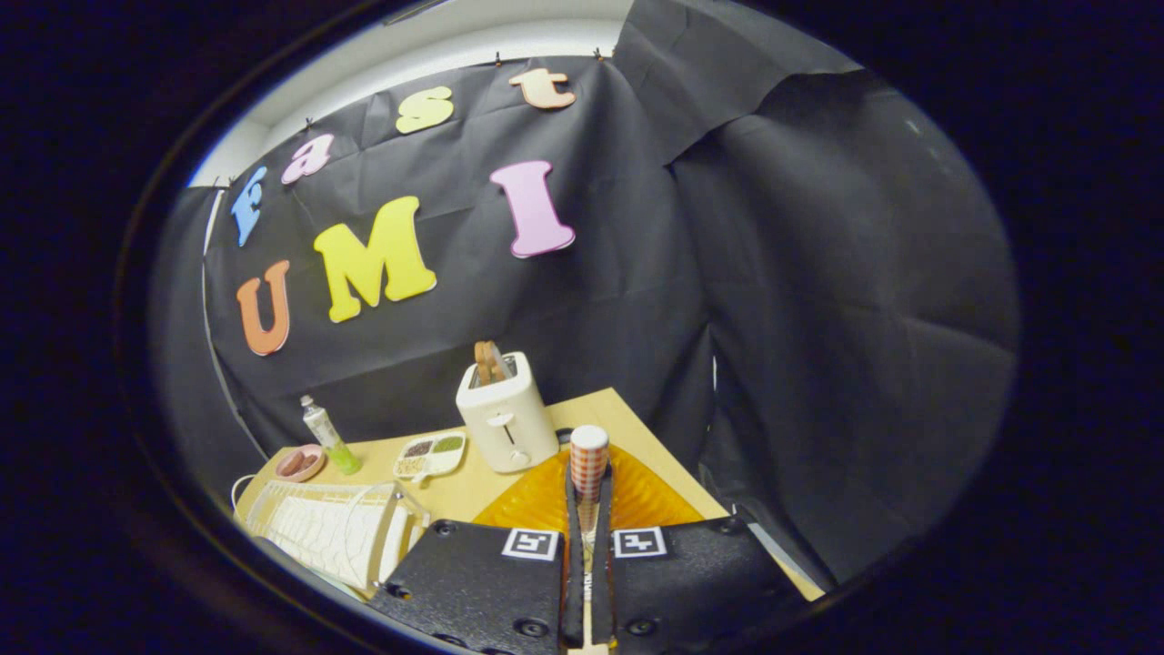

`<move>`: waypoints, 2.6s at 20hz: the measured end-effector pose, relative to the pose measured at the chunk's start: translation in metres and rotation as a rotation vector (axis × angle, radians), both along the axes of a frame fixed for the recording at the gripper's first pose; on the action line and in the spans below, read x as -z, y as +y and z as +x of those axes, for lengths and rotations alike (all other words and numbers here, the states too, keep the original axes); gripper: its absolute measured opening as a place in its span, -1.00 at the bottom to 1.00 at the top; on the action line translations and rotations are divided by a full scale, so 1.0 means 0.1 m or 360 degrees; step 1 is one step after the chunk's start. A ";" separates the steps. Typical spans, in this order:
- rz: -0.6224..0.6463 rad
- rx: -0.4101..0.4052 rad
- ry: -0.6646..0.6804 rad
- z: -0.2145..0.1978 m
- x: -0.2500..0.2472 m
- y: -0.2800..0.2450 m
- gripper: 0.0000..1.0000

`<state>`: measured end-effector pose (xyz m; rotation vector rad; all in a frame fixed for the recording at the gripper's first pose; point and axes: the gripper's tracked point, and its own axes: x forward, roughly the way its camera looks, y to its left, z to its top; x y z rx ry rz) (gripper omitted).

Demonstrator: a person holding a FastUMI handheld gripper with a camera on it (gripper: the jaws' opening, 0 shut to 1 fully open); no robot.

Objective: Take the plate from the dish rack, then take the spoon from the basket and place it into the plate.

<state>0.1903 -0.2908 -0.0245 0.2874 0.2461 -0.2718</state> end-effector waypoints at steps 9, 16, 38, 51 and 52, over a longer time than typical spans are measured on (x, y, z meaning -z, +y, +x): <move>-0.0097 -0.0227 -0.0086 -0.84 -0.67 1.56 -0.83; -0.0147 -0.0431 -0.0009 -1.31 -0.15 3.15 -0.83; 0.0005 -0.0414 0.0151 -1.63 1.08 4.41 -0.77; -0.0056 -0.0248 0.0070 -1.60 0.91 3.95 0.86; -0.0076 -0.0232 0.0067 -1.60 0.89 3.92 0.96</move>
